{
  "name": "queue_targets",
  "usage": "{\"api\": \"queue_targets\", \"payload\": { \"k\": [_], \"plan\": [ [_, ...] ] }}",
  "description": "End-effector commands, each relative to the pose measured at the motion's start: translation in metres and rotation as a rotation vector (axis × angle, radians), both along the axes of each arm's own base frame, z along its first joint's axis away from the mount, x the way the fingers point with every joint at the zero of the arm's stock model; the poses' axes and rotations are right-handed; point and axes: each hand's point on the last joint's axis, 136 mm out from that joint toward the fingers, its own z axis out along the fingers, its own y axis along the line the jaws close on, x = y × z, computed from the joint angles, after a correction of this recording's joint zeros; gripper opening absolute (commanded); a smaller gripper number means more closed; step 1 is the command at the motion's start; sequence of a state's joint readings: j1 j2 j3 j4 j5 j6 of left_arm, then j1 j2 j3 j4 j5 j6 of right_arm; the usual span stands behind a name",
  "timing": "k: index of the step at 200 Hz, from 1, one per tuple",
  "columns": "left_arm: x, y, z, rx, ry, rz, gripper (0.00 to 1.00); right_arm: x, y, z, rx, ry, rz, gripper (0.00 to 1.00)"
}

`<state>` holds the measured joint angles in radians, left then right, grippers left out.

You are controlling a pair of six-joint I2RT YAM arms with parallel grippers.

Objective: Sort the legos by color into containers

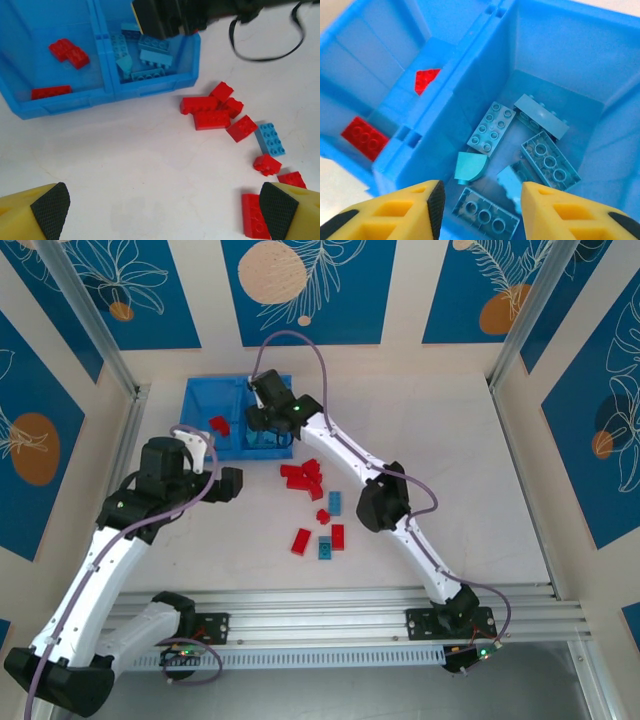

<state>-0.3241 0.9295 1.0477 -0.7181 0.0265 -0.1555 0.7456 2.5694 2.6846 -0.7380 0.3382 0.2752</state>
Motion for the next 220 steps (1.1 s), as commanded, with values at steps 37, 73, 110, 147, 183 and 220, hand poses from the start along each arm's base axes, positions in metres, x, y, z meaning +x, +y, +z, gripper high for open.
{"api": "queue_targets", "payload": {
  "k": [37, 73, 110, 147, 183, 220],
  "plan": [
    [-0.013, -0.061, -0.049, 0.001, 0.208, -0.279, 1.0, -0.056, -0.087, 0.111, 0.257, 0.19, -0.099, 0.56],
    [-0.014, -0.106, -0.081, 0.09, 0.359, -0.429, 1.0, -0.09, -0.159, 0.089, 0.281, 0.336, -0.286, 0.62],
    [0.0, -0.15, -0.122, 0.194, 0.422, -0.468, 1.0, -0.128, -0.213, 0.052, 0.274, 0.43, -0.451, 0.73],
    [0.041, -0.178, -0.146, 0.152, 0.475, -0.339, 0.98, -0.147, -0.238, 0.032, 0.265, 0.473, -0.531, 0.75],
    [0.075, -0.194, -0.176, 0.109, 0.563, -0.117, 0.89, -0.15, -0.247, 0.027, 0.244, 0.477, -0.562, 0.75],
    [0.085, -0.2, -0.199, 0.026, 0.676, 0.105, 0.79, -0.153, -0.249, 0.026, 0.231, 0.476, -0.554, 0.76]
  ]
}}
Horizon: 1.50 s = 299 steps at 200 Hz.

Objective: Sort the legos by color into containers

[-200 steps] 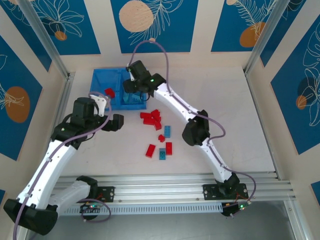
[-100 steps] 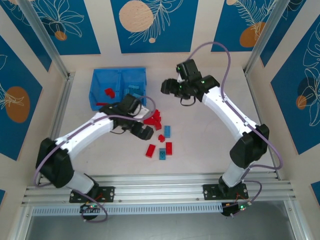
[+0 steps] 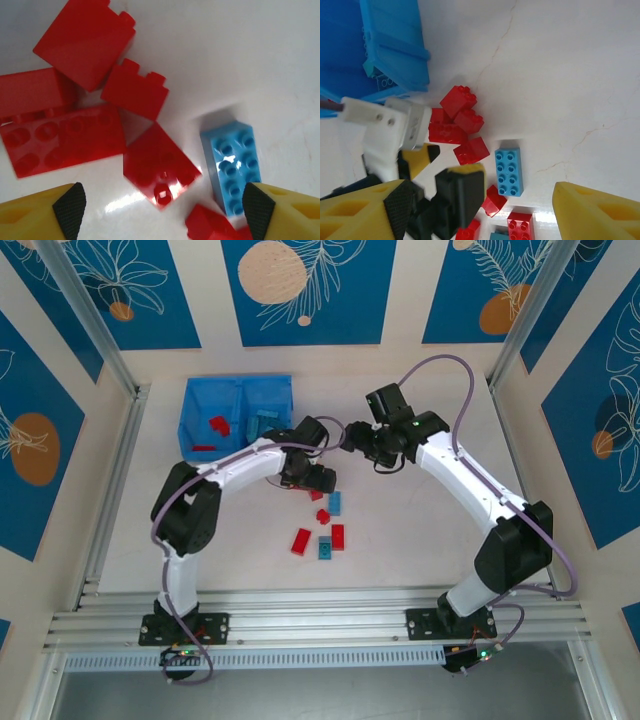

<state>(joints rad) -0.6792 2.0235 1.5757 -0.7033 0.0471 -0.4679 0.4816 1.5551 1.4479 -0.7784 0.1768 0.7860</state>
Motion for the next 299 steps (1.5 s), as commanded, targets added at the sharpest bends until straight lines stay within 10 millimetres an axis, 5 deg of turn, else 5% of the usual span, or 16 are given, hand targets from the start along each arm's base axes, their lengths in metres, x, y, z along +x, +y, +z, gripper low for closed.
{"api": "queue_targets", "payload": {
  "k": [1, 30, 108, 138, 174, 202, 232, 269, 299],
  "plan": [
    [0.004, 0.0, -0.008, -0.007, 0.081, 0.218, 0.79, -0.007, -0.008, 0.003, -0.006, 0.001, -0.02, 0.76],
    [-0.001, 0.004, -0.019, 0.035, 0.124, 0.297, 0.76, -0.015, -0.015, 0.001, -0.008, -0.005, -0.036, 0.76],
    [-0.016, 0.007, -0.042, 0.077, 0.206, 0.257, 0.44, -0.027, -0.018, 0.01, 0.03, -0.028, -0.048, 0.76],
    [-0.008, 0.007, -0.013, 0.062, 0.131, 0.211, 0.32, -0.029, -0.01, 0.014, 0.053, -0.023, -0.003, 0.76],
    [0.003, 0.018, 0.058, 0.039, -0.021, 0.161, 0.26, -0.028, -0.002, 0.019, 0.083, -0.039, 0.026, 0.76],
    [0.028, 0.052, 0.118, 0.046, -0.161, 0.2, 0.26, -0.02, 0.006, 0.027, 0.107, -0.072, 0.045, 0.76],
    [0.078, 0.12, 0.156, 0.12, -0.272, 0.323, 0.26, -0.012, 0.015, 0.026, 0.117, -0.063, 0.064, 0.76],
    [0.127, 0.211, 0.148, 0.163, -0.261, 0.558, 0.26, -0.009, 0.022, 0.024, 0.121, -0.052, 0.081, 0.76],
    [0.149, 0.255, 0.12, 0.2, -0.221, 0.664, 0.26, -0.011, 0.021, 0.023, 0.116, -0.05, 0.077, 0.76]
  ]
}}
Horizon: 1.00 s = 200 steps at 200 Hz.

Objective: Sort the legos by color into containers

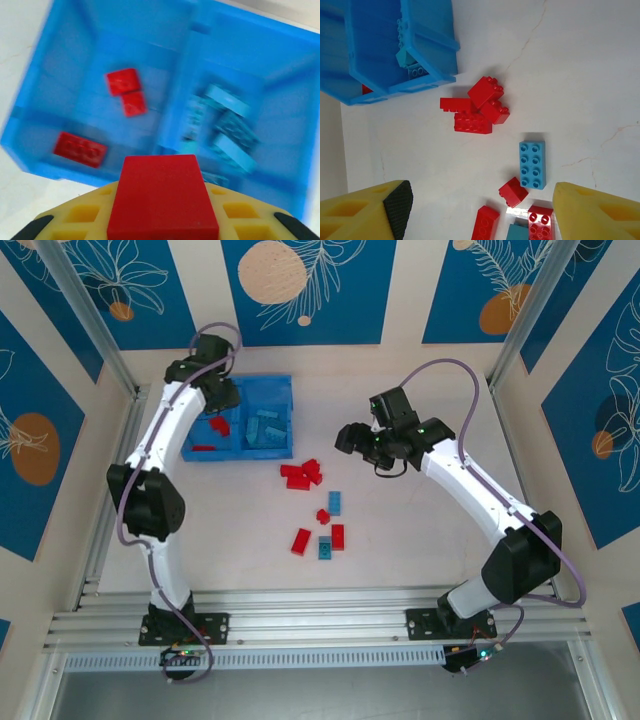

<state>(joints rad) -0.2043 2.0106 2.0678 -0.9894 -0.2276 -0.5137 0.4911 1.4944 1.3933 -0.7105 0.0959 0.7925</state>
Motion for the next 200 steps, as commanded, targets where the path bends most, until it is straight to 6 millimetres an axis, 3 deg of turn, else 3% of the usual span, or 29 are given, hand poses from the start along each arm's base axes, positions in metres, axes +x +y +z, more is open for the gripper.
{"api": "queue_targets", "payload": {
  "k": [1, 42, 64, 87, 118, 148, 178, 200],
  "plan": [
    [0.004, 0.024, -0.034, 0.049, 0.1, 0.053, 0.26, 0.0, 0.006, 0.01, 0.021, -0.018, 0.023, 0.76],
    [0.007, 0.067, -0.085, 0.025, 0.221, 0.22, 0.31, -0.005, 0.005, 0.009, 0.023, -0.006, 0.018, 0.76],
    [0.009, 0.072, -0.105, -0.014, 0.264, 0.241, 0.38, -0.008, 0.007, 0.01, 0.032, -0.002, 0.015, 0.76],
    [0.014, 0.073, -0.106, -0.049, 0.256, 0.24, 0.48, -0.013, 0.012, 0.008, 0.027, 0.011, 0.026, 0.76],
    [0.016, 0.071, -0.079, -0.083, 0.204, 0.223, 0.55, -0.022, 0.014, -0.01, 0.0, 0.058, 0.026, 0.76],
    [0.001, 0.065, -0.029, -0.121, 0.13, 0.187, 0.54, -0.033, 0.01, -0.041, -0.054, 0.125, 0.03, 0.76],
    [-0.036, 0.027, 0.018, -0.186, 0.048, 0.031, 0.52, -0.042, 0.009, -0.079, -0.105, 0.195, 0.053, 0.76],
    [-0.066, -0.027, 0.041, -0.185, -0.047, -0.22, 0.51, -0.048, 0.016, -0.107, -0.13, 0.258, 0.086, 0.76]
  ]
}}
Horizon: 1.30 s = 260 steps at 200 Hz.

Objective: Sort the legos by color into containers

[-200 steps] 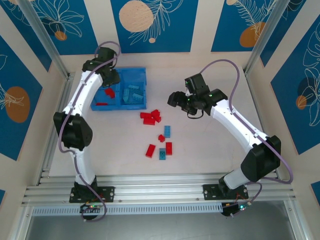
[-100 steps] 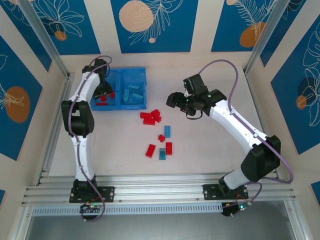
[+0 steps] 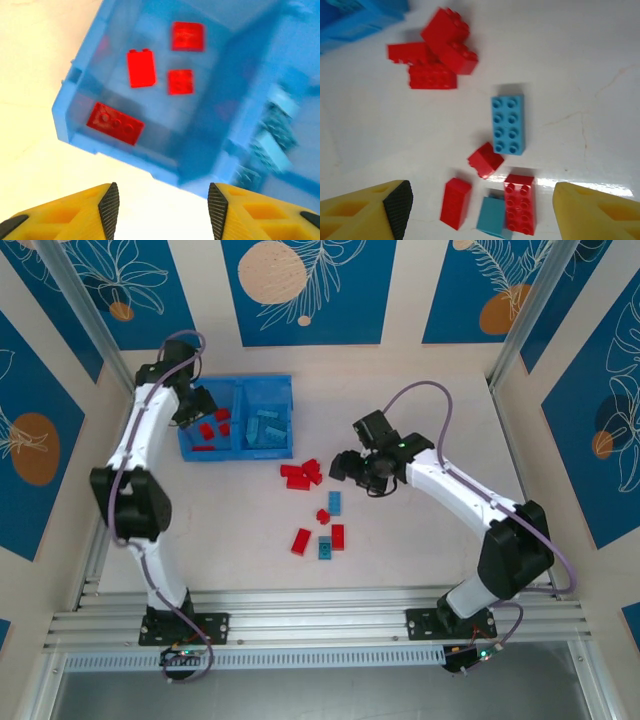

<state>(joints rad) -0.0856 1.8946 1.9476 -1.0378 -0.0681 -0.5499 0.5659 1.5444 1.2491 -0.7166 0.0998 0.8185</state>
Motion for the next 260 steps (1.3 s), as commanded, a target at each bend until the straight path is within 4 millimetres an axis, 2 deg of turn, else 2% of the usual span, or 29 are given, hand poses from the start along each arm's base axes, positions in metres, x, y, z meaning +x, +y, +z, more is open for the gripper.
{"api": "queue_targets", "payload": {
  "k": [1, 15, 33, 56, 82, 109, 137, 167, 185, 219, 240, 260],
  "plan": [
    [-0.032, -0.066, 0.039, -0.045, -0.142, -0.293, 0.51, -0.01, 0.005, -0.033, -0.037, 0.081, 0.036, 0.76],
    [-0.061, -0.105, 0.043, 0.027, -0.192, -0.493, 0.52, -0.012, 0.012, -0.048, -0.053, 0.107, 0.062, 0.75],
    [-0.102, -0.146, 0.035, 0.114, -0.221, -0.708, 0.54, -0.009, 0.02, -0.061, -0.072, 0.116, 0.09, 0.75],
    [-0.145, -0.177, 0.022, 0.042, -0.24, -0.86, 0.59, -0.005, 0.03, -0.079, -0.091, 0.146, 0.104, 0.74],
    [-0.168, -0.178, 0.008, 0.013, -0.24, -0.879, 0.66, 0.0, 0.042, -0.099, -0.122, 0.158, 0.117, 0.72],
    [-0.176, -0.164, 0.009, 0.082, -0.273, -0.897, 0.7, 0.002, 0.048, -0.112, -0.173, 0.169, 0.117, 0.63],
    [-0.179, -0.159, 0.015, 0.113, -0.309, -0.907, 0.82, -0.001, 0.041, -0.122, -0.271, 0.169, 0.103, 0.49],
    [-0.185, -0.164, 0.018, 0.076, -0.347, -0.934, 0.95, -0.003, 0.031, -0.127, -0.326, 0.181, 0.079, 0.36],
    [-0.188, -0.168, 0.023, 0.057, -0.382, -0.959, 1.0, -0.002, 0.028, -0.126, -0.346, 0.182, 0.075, 0.3],
    [-0.194, -0.169, 0.037, 0.052, -0.449, -1.001, 1.0, 0.001, 0.03, -0.11, -0.324, 0.145, 0.072, 0.25],
    [-0.2, -0.168, 0.047, 0.06, -0.494, -1.024, 1.0, 0.008, 0.039, -0.078, -0.25, 0.067, 0.082, 0.24],
    [-0.206, -0.165, 0.055, 0.073, -0.53, -1.043, 1.0, 0.013, 0.049, -0.039, -0.169, -0.013, 0.094, 0.22]
  ]
}}
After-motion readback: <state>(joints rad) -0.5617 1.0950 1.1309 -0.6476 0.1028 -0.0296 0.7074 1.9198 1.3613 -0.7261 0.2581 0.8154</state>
